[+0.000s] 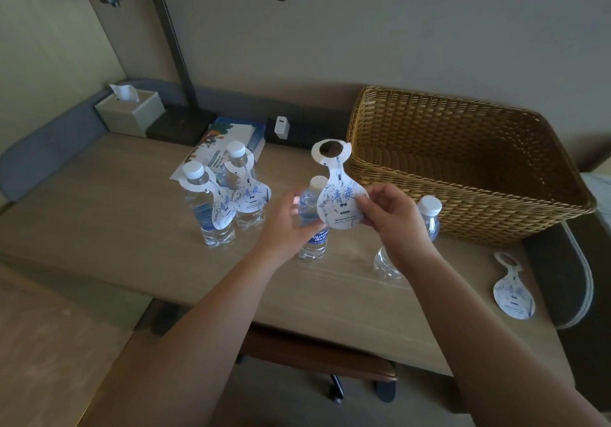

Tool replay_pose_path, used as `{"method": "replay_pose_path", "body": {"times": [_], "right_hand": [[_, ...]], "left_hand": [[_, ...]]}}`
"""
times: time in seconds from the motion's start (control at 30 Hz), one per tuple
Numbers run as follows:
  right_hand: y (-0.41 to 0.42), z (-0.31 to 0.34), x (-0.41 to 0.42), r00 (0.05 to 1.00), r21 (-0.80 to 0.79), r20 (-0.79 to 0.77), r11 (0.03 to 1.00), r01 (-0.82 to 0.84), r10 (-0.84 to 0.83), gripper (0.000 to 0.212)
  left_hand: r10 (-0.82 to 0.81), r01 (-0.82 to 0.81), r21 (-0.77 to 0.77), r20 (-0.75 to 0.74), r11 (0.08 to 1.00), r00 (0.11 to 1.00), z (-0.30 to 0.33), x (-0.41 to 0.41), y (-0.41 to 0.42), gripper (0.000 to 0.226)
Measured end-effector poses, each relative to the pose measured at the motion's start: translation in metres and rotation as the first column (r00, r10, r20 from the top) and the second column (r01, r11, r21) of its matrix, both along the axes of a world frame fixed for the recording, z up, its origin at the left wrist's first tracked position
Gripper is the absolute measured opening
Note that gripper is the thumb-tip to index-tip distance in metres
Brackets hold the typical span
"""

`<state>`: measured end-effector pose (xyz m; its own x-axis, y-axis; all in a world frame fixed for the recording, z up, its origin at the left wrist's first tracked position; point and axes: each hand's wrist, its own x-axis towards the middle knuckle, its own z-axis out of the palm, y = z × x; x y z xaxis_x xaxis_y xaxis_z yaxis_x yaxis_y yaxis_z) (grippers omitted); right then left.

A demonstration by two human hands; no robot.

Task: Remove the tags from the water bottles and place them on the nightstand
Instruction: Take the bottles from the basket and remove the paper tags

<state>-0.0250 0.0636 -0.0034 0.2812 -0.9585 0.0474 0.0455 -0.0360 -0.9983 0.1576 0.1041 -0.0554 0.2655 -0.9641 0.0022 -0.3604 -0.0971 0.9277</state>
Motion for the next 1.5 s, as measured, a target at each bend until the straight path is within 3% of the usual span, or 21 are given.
{"method": "replay_pose_path", "body": {"times": [0.23,0.43,0.67,0.83,0.93,1.1,1.23,1.37,1.43,1.5], "right_hand": [[0.007,0.019,-0.054,0.983,-0.036,0.050,0.983,0.180,-0.178,0.005],[0.010,0.004,-0.118,0.912,0.058,0.060,0.914,0.403,-0.406,0.005],[0.003,-0.067,-0.191,0.780,0.190,-0.119,0.757,0.625,-0.614,0.005],[-0.003,-0.113,-0.235,0.689,0.229,-0.257,0.650,0.724,-0.677,0.010],[-0.008,-0.126,-0.252,0.612,0.205,-0.358,0.580,0.788,-0.705,0.013],[-0.019,-0.135,-0.268,0.513,0.106,-0.521,0.545,0.832,-0.682,0.018],[-0.018,-0.135,-0.269,0.479,0.036,-0.631,0.594,0.804,-0.610,0.029],[0.006,-0.143,-0.263,0.264,-0.335,-0.806,0.777,0.533,-0.529,0.044],[0.014,-0.149,-0.258,0.231,-0.333,-0.873,0.871,0.363,-0.430,0.046],[0.018,-0.154,-0.255,0.222,-0.221,-0.931,0.933,0.285,-0.289,0.047]], "left_hand": [[0.066,-0.062,-0.052,0.080,0.997,0.995,-0.004,-0.014,-0.006,0.064],[0.025,-0.023,-0.043,0.057,0.999,0.998,-0.006,-0.036,-0.012,0.060],[0.006,-0.001,-0.048,0.113,0.999,0.994,-0.008,-0.066,-0.020,0.062],[0.019,-0.011,-0.061,0.123,0.998,0.992,-0.013,-0.080,-0.025,0.062],[0.013,-0.007,-0.056,0.116,0.998,0.993,-0.015,-0.087,-0.027,0.063],[0.038,-0.030,-0.062,0.127,0.998,0.991,-0.019,-0.093,-0.028,0.062],[0.049,-0.042,-0.053,0.135,0.998,0.990,-0.021,-0.094,-0.030,0.062],[0.053,-0.048,-0.041,0.132,0.998,0.990,-0.021,-0.095,-0.030,0.063],[0.057,-0.052,-0.041,0.124,0.998,0.991,-0.021,-0.095,-0.029,0.063],[0.064,-0.060,-0.042,0.118,0.997,0.991,-0.021,-0.095,-0.029,0.063]]}}
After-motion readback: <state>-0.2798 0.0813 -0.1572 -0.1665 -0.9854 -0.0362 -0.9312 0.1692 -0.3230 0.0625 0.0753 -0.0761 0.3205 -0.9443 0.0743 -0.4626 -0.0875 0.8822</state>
